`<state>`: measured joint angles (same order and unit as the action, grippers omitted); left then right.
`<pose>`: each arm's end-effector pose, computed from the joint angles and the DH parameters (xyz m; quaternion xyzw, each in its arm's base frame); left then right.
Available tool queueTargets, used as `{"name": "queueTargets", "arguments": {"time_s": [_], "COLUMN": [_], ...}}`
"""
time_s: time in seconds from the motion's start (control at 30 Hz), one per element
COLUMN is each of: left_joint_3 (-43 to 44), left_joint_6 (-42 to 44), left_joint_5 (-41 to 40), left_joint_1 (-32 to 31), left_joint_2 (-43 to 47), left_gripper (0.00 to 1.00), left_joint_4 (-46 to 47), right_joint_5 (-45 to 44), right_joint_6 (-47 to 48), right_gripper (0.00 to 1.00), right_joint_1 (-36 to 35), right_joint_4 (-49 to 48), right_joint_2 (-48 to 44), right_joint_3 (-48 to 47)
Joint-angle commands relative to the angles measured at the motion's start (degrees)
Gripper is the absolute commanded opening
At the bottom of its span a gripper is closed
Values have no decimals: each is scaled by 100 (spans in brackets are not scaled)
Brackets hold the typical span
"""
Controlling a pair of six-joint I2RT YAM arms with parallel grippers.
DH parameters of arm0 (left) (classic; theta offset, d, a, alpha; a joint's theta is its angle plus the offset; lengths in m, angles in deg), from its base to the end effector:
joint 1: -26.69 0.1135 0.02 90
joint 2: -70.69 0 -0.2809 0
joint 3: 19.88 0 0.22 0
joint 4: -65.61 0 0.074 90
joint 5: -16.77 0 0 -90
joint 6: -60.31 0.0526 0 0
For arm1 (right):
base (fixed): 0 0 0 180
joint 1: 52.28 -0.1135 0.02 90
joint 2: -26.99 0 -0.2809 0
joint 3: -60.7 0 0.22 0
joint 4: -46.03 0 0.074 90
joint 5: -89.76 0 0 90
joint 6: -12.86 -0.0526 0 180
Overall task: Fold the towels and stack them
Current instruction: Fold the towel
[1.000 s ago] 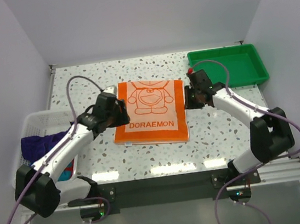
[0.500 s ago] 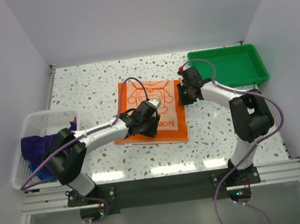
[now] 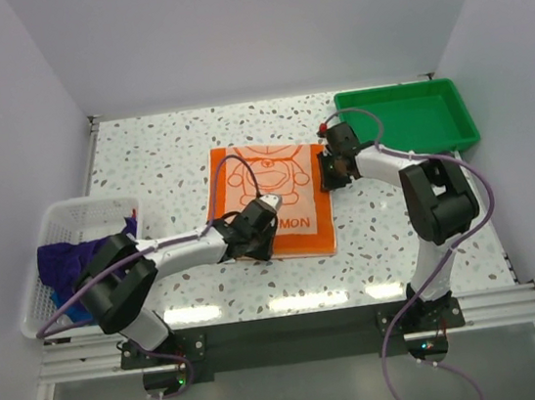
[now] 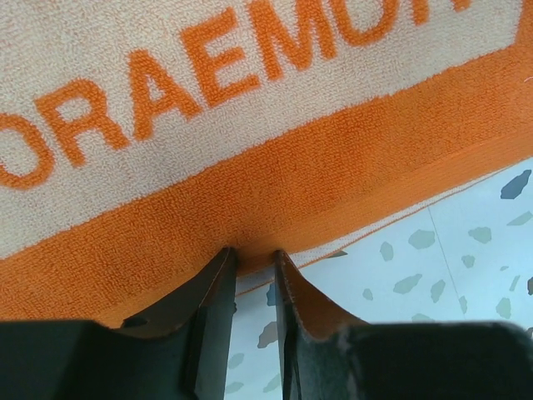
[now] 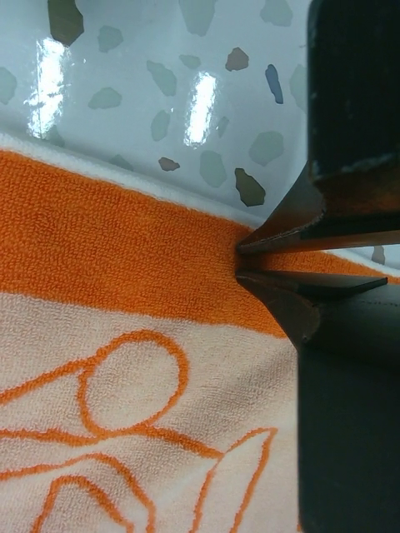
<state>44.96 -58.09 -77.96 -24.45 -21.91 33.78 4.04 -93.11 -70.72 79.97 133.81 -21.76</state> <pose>0.1862 -0.2242 0.1826 0.1795 0.9474 -0.1370 0.2269 0.3480 0.1202 0.1841 -0.0309 0.9609 0.1150 0.2501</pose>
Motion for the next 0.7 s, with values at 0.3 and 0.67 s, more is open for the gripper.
{"name": "queueTargets", "arguments": {"time_s": [0.3, 0.67], "left_joint_3": [-832, 696], "left_joint_6": [-499, -587], "left_joint_5": [447, 149], "left_joint_1": [-116, -107], "left_joint_2": [461, 1094], "left_gripper": [26, 59], "left_joint_4": [-561, -1281], "right_joint_5": [-155, 48], "right_joint_6": [296, -46], "right_gripper": [20, 31], "right_joint_1": [244, -361], "right_joint_4": [35, 763], "right_joint_2": [14, -1277], "right_joint_3": [-280, 132]}}
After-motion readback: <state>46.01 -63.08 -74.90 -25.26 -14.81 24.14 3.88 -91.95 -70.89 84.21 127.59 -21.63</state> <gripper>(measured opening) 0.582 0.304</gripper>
